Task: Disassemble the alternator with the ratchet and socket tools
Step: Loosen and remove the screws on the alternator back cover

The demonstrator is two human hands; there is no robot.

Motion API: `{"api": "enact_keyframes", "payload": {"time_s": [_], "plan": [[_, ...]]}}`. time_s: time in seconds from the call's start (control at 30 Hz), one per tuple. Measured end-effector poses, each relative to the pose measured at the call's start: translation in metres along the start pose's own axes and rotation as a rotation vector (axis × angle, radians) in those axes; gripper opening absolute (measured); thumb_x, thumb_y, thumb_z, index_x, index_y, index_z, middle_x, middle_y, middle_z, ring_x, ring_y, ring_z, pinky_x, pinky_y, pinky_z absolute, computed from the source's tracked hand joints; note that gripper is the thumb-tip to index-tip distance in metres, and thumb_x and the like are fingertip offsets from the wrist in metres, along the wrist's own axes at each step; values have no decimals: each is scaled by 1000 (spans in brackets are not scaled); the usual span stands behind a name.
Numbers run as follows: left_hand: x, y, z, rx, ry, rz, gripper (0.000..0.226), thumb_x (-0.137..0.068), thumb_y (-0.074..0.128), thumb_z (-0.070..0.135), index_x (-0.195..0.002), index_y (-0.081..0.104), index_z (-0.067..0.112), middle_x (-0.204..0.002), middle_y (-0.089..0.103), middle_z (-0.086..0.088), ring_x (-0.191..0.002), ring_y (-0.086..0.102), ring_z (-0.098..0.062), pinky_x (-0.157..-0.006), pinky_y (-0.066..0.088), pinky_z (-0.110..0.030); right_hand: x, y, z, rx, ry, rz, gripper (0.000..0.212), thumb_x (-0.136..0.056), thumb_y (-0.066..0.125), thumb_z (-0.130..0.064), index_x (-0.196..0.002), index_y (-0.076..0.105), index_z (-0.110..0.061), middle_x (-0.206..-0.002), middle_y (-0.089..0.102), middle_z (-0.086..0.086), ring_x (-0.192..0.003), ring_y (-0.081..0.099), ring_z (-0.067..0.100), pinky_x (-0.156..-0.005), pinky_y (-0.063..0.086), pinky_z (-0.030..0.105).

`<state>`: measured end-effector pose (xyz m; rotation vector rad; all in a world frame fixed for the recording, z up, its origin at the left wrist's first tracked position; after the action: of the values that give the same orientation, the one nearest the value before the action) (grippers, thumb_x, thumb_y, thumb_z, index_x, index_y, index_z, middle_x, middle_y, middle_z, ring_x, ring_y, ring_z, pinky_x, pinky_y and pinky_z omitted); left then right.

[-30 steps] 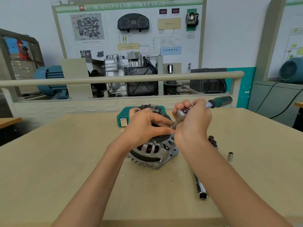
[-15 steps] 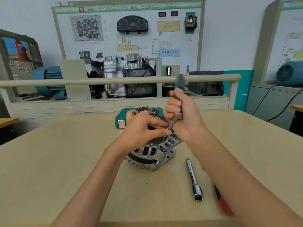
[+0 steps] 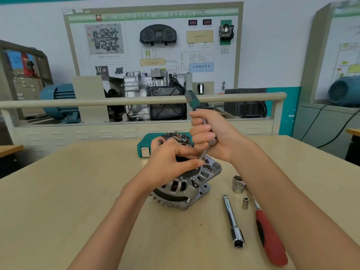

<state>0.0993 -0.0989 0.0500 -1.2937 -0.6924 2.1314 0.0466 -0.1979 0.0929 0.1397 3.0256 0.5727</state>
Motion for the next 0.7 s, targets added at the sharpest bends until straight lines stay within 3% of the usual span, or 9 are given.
{"api": "enact_keyframes", "payload": {"time_s": [0.07,0.13,0.23,0.33,0.43,0.5,0.6,0.7], "plan": [[1,-1,1,20,24,-13,22,-81,69,32,-67,64,47,-59,57,35,-78,45,17,-87,16,-32,2,5,3,85,-32,-13,39,-97,43,-27,-59,34,-21,-34,27,-13,-24,25,1,-29,22,13],[2,-1,2,22,42,2,27,-79,71,30,-62,60,49,-57,56,35,-77,45,13,-83,16,-31,5,7,10,4,-191,137,35,-97,44,-26,-64,36,-20,-35,30,-12,-25,28,2,-30,25,13],[2,0,-1,-18,-3,53,14,-74,72,39,-84,66,47,-59,53,41,-82,42,2,-84,15,-24,16,0,26,-349,-528,483,26,-99,39,-20,-73,37,-17,-38,34,-10,-30,35,5,-35,33,14],[1,2,0,-31,-16,79,19,-72,72,43,-86,63,51,-59,53,40,-85,44,-5,-87,15,-23,16,-6,28,-517,-567,550,22,-99,35,-17,-78,37,-17,-37,36,-11,-30,37,4,-35,35,14],[0,1,2,-16,-9,78,20,-74,72,41,-80,60,55,-72,61,39,-85,44,8,-90,14,-22,4,-6,14,-336,-357,405,25,-98,40,-18,-73,37,-19,-35,33,-11,-28,33,2,-32,30,12],[0,1,0,-12,5,80,20,-77,70,39,-78,60,55,-75,61,40,-84,44,13,-90,13,-20,-5,-5,5,-142,-127,166,33,-98,40,-20,-66,33,-21,-34,30,-11,-26,29,0,-29,26,12],[1,1,0,-40,16,77,17,-81,68,39,-78,62,55,-68,60,38,-82,44,1,-91,14,-18,-8,1,-3,65,90,-196,35,-97,40,-25,-62,33,-19,-32,29,-12,-22,27,0,-29,21,11],[1,0,-2,-28,27,57,15,-80,69,37,-75,65,51,-64,56,38,-82,42,0,-88,14,-17,-3,7,1,125,94,-302,33,-96,40,-28,-65,34,-18,-31,29,-11,-22,26,1,-29,19,12]]}}
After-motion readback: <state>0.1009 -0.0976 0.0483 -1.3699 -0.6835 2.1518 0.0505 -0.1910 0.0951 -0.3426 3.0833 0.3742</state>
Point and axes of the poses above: each hand's wrist, its own x-axis away from the middle knuckle, its own y-axis out of the palm, z = x × y, the point moved 3 cm from there along -x, towards the middle knuckle
